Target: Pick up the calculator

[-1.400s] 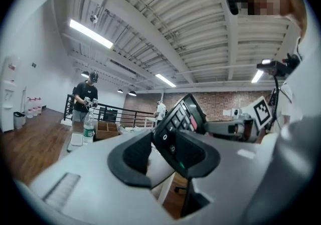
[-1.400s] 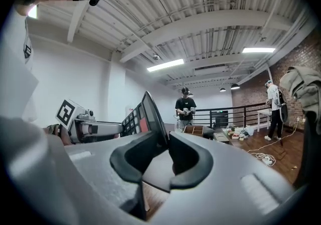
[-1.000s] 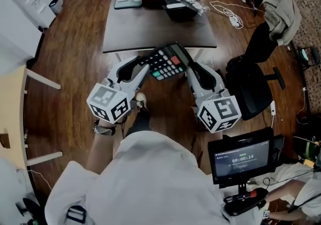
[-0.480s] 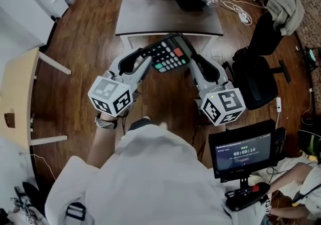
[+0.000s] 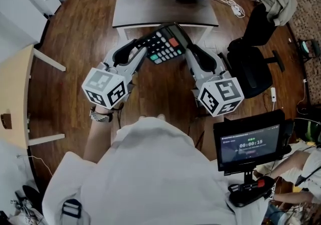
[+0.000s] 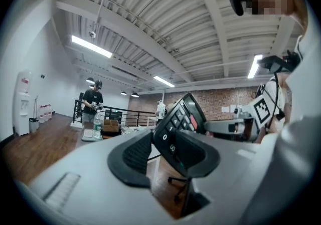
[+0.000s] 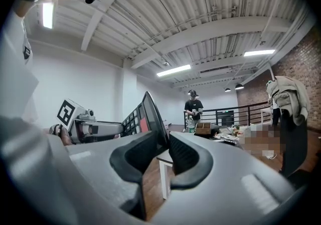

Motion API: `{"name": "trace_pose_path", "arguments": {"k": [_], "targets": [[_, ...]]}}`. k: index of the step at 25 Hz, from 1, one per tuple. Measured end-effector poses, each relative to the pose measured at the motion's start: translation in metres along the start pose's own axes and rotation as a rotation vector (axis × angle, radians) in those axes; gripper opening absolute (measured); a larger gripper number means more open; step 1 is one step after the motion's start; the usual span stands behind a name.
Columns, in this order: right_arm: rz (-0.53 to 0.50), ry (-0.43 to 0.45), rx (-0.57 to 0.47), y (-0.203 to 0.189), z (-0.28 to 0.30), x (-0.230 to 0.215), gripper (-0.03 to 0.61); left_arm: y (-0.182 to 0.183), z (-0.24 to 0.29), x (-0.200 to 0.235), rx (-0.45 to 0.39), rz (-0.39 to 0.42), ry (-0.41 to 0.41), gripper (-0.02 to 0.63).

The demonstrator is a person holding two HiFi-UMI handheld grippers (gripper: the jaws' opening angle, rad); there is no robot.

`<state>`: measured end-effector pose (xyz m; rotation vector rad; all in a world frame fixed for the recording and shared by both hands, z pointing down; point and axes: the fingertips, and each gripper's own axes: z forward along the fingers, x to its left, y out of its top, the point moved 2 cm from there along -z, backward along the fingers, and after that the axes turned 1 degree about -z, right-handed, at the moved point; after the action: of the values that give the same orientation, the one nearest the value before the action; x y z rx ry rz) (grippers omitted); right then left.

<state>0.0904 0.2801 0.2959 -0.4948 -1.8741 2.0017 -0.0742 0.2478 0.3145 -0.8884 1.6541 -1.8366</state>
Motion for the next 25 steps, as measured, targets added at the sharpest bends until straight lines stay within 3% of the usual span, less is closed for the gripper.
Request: {"name": "trace_pose_path", "arguments": {"k": [11,25], "targets": [[0.008,-0.034,-0.038,0.008,-0.007,0.006,0.077,0.004,-0.001,0.001,0.000,-0.002,-0.042,0.156],[0.015,-0.030,-0.021,-0.002,0.001,-0.001,0.077,-0.005,0.004,0.005,0.024,-0.020,-0.025,0.156]]}}
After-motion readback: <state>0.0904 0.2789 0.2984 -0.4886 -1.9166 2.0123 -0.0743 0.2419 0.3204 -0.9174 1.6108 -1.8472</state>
